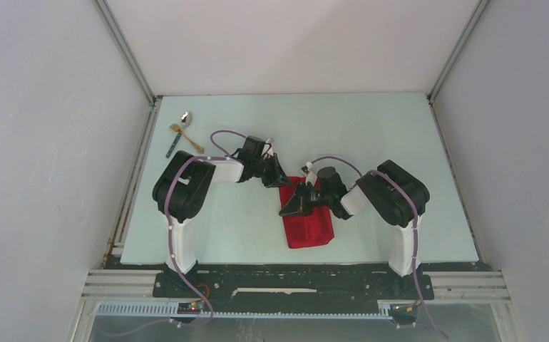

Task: Fold the napkin into a case and place the utensils inside
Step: Smooth out the 2/3-rectangle-folded napkin at the center of the board, then pick up the 2/3-rectangle-folded napkin from the center of the board, then fold the 2/3-rectangle-folded napkin at the center of the board.

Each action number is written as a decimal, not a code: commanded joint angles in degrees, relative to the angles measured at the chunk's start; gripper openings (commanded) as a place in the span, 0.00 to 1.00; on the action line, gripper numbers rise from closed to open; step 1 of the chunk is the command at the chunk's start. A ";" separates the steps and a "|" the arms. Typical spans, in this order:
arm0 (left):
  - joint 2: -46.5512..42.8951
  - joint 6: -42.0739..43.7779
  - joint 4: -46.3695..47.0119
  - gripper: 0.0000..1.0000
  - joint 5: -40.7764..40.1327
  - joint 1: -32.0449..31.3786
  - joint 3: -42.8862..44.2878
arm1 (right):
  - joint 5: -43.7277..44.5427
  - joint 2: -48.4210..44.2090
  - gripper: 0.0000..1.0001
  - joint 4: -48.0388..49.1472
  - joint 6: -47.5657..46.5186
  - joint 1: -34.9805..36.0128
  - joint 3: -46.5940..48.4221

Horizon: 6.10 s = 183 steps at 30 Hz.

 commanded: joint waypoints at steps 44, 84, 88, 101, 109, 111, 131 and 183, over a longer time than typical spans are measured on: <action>-20.18 9.80 -24.32 0.60 -3.74 -1.90 4.42 | -0.47 -39.04 0.94 -51.94 -23.15 -26.00 -12.41; 4.75 -2.17 -62.42 0.51 -53.13 -51.66 31.34 | 32.92 -59.43 0.81 -62.76 -8.25 -30.12 -18.96; 6.74 -2.95 -63.99 0.50 -53.90 -51.91 32.41 | 32.91 -59.72 0.80 -62.86 -8.99 -29.43 -19.60; -0.64 -4.17 -59.58 0.08 -59.85 -51.56 26.51 | 1.43 -52.03 0.99 -36.26 -13.35 -30.62 -26.66; -9.22 -3.93 -53.23 0.04 -57.54 -50.09 19.09 | -0.74 -44.67 1.00 -29.16 -10.83 -26.16 -24.56; -9.51 -3.92 -53.18 0.04 -57.35 -50.07 18.88 | -0.83 -41.29 1.00 -25.30 -8.12 -24.69 -24.43; -11.63 -3.40 -53.06 0.01 -56.30 -50.04 17.26 | -0.18 -16.35 0.81 1.06 5.43 -17.25 -22.23; -8.78 4.07 -28.83 0.00 -42.86 -47.65 15.88 | 11.40 -29.23 0.00 -47.75 -20.60 -31.68 -1.19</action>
